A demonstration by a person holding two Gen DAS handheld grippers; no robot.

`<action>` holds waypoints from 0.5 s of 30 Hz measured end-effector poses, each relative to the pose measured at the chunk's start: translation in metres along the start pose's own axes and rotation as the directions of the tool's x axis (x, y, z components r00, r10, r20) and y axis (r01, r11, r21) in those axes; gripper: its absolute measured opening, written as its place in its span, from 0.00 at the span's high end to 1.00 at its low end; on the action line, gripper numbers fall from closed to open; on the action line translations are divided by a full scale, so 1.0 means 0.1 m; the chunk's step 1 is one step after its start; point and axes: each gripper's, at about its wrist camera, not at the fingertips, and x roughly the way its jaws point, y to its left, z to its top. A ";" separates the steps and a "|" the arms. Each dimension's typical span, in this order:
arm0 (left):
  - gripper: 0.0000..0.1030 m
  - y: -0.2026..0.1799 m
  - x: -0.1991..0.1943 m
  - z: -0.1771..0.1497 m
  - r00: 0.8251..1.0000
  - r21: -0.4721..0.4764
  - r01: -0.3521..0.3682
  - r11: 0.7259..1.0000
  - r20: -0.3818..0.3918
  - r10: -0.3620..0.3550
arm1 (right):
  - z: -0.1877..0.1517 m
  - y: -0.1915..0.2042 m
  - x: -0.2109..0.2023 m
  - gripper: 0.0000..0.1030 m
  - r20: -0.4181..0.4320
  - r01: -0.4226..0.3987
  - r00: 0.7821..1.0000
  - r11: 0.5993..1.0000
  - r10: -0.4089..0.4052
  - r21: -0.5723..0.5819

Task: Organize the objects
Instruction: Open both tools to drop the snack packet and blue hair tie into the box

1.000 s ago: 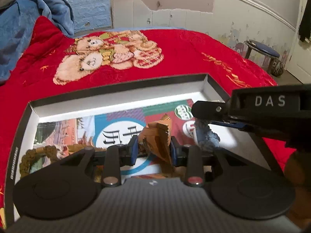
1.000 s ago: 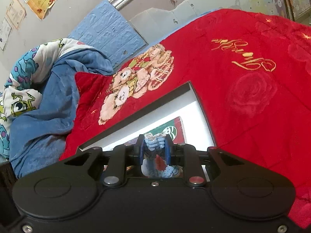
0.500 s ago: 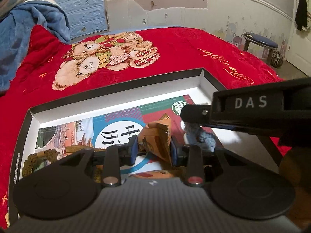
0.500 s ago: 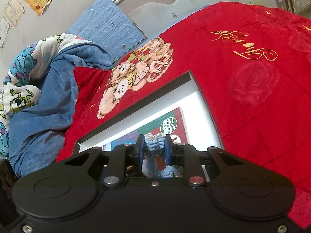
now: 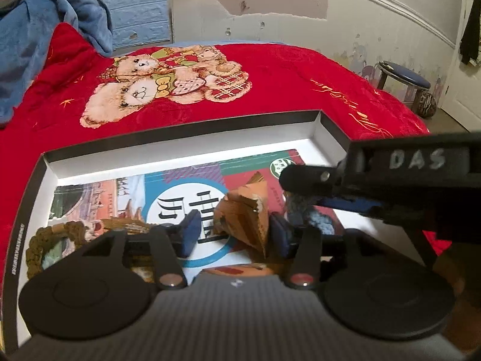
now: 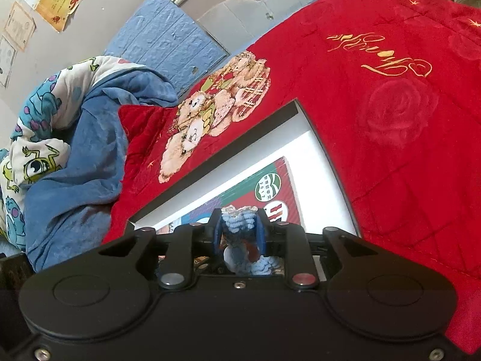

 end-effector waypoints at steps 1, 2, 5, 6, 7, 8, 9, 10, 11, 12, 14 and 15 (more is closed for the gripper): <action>0.36 0.02 -0.03 0.01 1.000 0.000 0.007 1.000 0.006 -0.007 | 0.01 0.00 -0.02 0.63 0.002 -0.012 1.000 1.000 0.012 0.011; 0.33 0.03 -0.07 0.01 1.000 0.005 0.013 1.000 0.014 -0.013 | 0.02 0.00 -0.06 0.59 0.011 -0.028 1.000 0.999 0.027 0.018; 0.30 0.07 -0.19 0.05 0.999 0.023 -0.002 1.000 0.040 0.001 | 0.08 0.04 -0.18 0.44 0.034 -0.062 0.998 0.998 0.062 0.021; 0.29 0.09 -0.23 0.08 0.999 0.018 0.003 1.000 0.045 -0.004 | 0.09 0.06 -0.22 0.40 0.039 -0.071 0.997 0.997 0.071 0.018; 0.27 0.12 -0.29 0.11 0.999 0.008 0.008 1.000 0.051 -0.009 | 0.11 0.09 -0.27 0.34 0.047 -0.084 0.995 0.996 0.084 0.010; 0.25 0.14 -0.35 0.14 0.998 -0.007 0.012 1.000 0.059 -0.012 | 0.13 0.11 -0.33 0.30 0.057 -0.092 0.994 0.996 0.092 0.005; 0.23 0.17 -0.43 0.16 0.998 -0.025 0.019 1.000 0.068 -0.017 | 0.14 0.14 -0.38 0.27 0.066 -0.096 0.993 0.995 0.096 0.003; 0.21 0.19 -0.50 0.19 0.997 -0.038 0.025 0.999 0.077 -0.022 | 0.15 0.17 -0.45 0.22 0.074 -0.099 0.992 0.995 0.098 0.004; 0.19 0.21 -0.58 0.22 0.996 -0.049 0.030 0.998 0.089 -0.026 | 0.17 0.22 -0.52 0.19 0.082 -0.107 0.991 0.994 0.107 0.001; 0.16 0.22 -0.67 0.25 0.994 -0.057 0.036 0.998 0.104 -0.030 | 0.18 0.26 -0.59 0.18 0.089 -0.115 0.989 0.993 0.115 -0.002; 0.12 0.23 -0.85 0.31 0.990 -0.062 0.041 0.997 0.134 -0.032 | 0.22 0.37 -0.76 0.12 0.102 -0.122 0.987 0.992 0.123 -0.015; 0.11 0.22 -0.95 0.33 0.988 -0.060 0.044 0.997 0.150 -0.034 | 0.24 0.43 -0.86 0.10 0.111 -0.123 0.986 0.992 0.125 -0.026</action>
